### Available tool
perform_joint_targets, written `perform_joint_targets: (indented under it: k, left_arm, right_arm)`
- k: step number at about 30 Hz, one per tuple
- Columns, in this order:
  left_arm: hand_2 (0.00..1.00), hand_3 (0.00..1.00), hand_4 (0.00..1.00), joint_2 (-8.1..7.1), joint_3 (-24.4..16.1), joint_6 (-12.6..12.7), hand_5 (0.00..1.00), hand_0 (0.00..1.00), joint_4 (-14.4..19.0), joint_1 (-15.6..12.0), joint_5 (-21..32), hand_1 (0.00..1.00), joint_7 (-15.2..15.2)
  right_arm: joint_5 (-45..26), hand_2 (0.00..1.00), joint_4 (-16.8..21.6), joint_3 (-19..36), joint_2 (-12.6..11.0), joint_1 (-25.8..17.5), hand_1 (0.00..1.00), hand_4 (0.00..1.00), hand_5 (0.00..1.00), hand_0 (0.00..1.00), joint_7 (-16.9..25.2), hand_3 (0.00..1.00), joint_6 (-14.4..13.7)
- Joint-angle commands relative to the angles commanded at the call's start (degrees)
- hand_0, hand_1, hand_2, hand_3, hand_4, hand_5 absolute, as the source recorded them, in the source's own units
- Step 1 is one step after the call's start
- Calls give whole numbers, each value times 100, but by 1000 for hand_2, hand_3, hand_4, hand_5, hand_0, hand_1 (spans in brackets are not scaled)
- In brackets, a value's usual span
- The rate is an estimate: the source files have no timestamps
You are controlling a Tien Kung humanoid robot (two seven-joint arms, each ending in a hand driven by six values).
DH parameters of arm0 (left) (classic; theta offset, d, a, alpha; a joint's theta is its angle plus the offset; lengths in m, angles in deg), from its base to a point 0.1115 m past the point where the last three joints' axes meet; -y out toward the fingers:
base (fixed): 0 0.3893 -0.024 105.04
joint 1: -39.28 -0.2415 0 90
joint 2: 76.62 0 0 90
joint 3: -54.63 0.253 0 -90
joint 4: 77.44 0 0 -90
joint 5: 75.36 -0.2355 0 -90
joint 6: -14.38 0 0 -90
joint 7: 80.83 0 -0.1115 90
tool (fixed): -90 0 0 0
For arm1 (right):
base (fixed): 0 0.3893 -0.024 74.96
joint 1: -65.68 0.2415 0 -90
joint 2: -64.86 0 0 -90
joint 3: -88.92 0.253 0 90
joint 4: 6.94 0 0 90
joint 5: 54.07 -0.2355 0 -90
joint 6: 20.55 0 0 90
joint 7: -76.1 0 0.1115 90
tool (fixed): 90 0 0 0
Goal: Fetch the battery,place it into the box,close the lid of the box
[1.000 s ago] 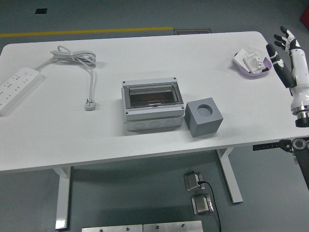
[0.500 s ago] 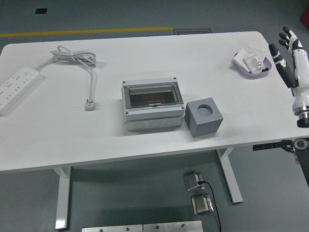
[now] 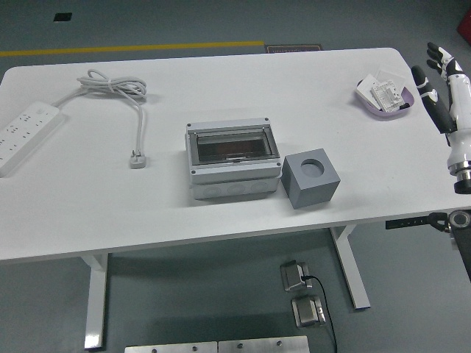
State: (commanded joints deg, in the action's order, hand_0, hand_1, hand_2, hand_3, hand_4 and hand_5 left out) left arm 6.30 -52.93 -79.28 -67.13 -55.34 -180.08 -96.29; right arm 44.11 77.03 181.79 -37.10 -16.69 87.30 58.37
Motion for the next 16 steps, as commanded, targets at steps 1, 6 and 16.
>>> perform_joint_targets:
  k: [1, 6, 16]
  left_arm:
    - [680, 607, 649, -4, -11, 6, 147, 651, 0, 4, -13, 710, -1]
    - [717, 612, 661, -31, -72, 211, 158, 663, 0, 32, -54, 728, 68]
    - [734, 618, 675, -166, -260, 1058, 169, 677, 0, 43, -31, 744, 584]
  right_arm:
    - [1, 895, 0, 3, -1, -4, 871, 998, 998, 998, 0, 893, 1]
    - [0, 896, 1, 27, 14, -37, 870, 998, 998, 996, 4, 890, 0]
    - [2, 896, 15, 180, 157, -255, 867, 998, 998, 996, 11, 888, -1]
